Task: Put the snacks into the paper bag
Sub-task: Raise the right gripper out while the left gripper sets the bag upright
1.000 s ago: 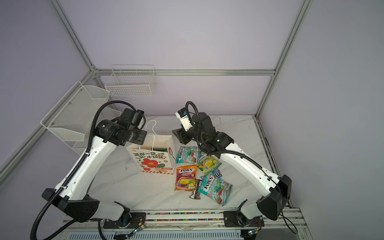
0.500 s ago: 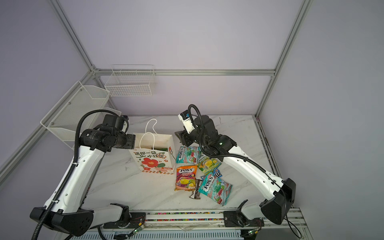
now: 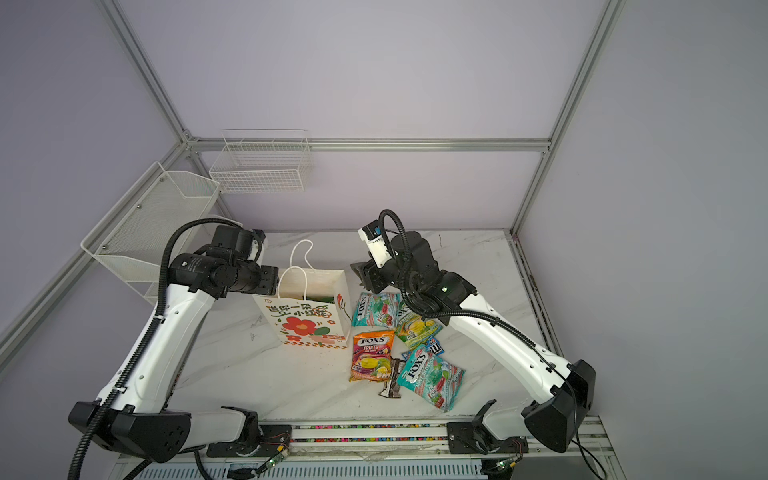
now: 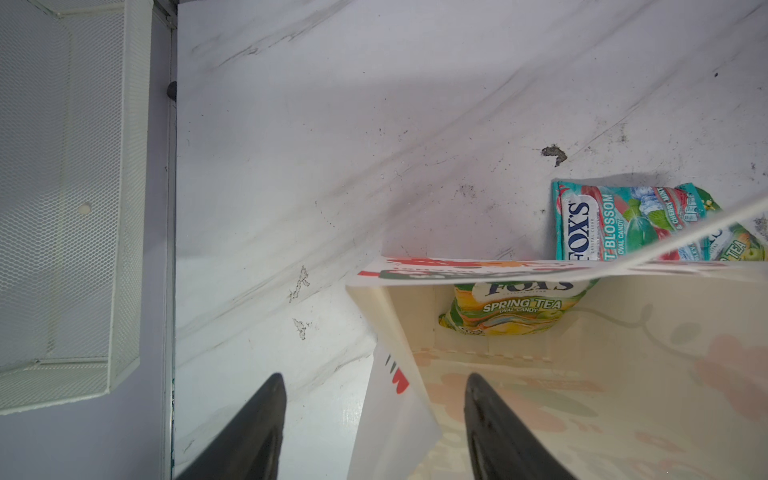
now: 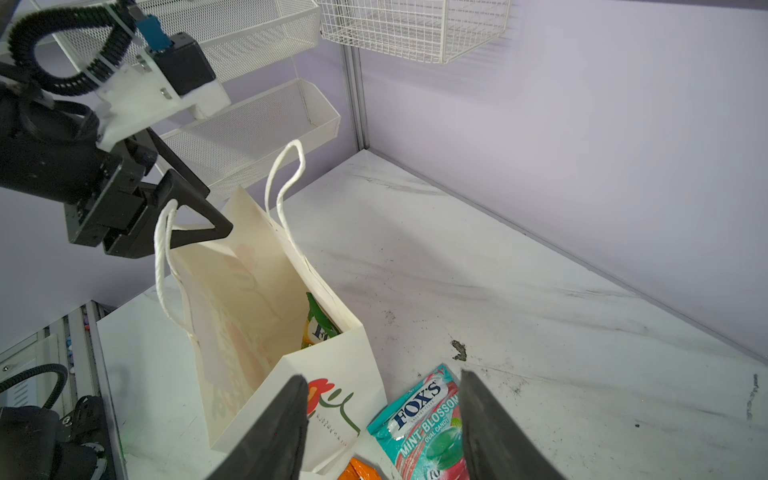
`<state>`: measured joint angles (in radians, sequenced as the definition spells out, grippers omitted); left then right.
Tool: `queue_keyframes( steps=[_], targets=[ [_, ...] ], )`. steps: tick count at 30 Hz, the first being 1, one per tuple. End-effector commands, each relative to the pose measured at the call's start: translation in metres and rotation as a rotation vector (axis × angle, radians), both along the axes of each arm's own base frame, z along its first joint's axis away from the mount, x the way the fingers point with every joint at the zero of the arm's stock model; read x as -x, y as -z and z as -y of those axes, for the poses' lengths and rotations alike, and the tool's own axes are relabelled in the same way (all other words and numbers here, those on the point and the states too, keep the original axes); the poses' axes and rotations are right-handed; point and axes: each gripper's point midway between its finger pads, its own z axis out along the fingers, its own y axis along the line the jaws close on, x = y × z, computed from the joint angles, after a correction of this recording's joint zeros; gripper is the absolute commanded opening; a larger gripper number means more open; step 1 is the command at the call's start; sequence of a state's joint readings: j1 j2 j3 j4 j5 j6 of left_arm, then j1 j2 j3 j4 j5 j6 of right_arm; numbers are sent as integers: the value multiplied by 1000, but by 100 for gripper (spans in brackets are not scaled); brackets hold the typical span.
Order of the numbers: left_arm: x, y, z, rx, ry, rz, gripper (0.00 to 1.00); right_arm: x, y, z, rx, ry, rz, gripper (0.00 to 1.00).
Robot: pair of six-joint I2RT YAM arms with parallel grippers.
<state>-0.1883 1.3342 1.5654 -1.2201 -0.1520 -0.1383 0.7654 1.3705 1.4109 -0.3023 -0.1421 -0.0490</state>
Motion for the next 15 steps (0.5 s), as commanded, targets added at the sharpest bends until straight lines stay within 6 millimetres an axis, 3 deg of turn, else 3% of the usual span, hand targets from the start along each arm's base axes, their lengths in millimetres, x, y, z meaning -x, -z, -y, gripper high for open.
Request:
queue_keyframes(
  steps=[1, 8, 15],
  targets=[
    [-8, -3, 1, 9, 2, 19, 66, 1, -13, 6, -27, 13, 36, 59],
    [-13, 9, -8, -51, -16, -13, 61, 3, -15, 6, -34, 11, 35, 59],
    [-16, 21, -11, -62, -25, -51, 37, 2, -13, 5, -35, 6, 32, 59]
  ],
)
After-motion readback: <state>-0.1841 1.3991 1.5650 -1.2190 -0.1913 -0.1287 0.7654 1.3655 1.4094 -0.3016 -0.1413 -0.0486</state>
